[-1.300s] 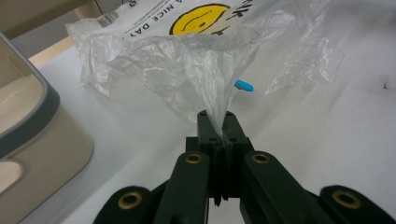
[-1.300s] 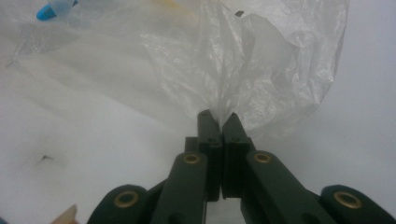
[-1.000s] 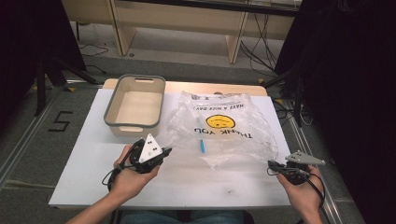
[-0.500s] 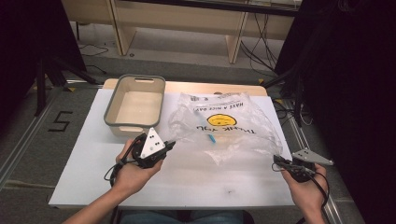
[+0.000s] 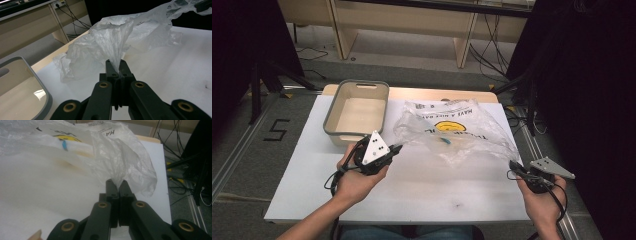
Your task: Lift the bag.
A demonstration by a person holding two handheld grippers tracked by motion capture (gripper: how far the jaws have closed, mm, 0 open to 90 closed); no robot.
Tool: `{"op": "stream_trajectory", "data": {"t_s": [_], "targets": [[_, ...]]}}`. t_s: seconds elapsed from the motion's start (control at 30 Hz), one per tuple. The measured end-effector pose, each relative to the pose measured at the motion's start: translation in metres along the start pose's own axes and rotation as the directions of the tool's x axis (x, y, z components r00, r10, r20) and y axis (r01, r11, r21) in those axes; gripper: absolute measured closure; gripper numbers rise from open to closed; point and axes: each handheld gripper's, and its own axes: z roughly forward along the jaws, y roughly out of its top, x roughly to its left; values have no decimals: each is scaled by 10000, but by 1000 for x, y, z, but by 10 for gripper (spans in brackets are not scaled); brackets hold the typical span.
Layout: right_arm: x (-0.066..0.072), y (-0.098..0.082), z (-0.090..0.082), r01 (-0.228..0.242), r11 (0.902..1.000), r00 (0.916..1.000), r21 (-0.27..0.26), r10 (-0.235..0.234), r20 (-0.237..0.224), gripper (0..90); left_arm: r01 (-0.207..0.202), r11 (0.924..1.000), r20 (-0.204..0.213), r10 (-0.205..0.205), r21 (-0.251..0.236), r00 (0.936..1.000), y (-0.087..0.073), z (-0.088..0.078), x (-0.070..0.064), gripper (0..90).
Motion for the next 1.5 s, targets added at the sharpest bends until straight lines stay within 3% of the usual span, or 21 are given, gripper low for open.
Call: {"op": "stream_trajectory", "data": {"t_s": [0.3, 0.7, 1.5], "targets": [[0, 5, -5, -50, 9976, 9990, -689, 81, 447, 895, 71, 9997, -58, -72, -218, 10000, 5, -2, 2, 894], [-2, 16, -11, -90, 9867, 9943, -1625, 261, 1035, 895, 92, 9986, -62, -95, -520, 9999, 16, -5, 3, 894], [10, 56, -17, 97, 9526, 9949, -3040, 212, 985, 894, 492, 9897, -498, -564, -1348, 9972, 27, -22, 20, 894]]}}
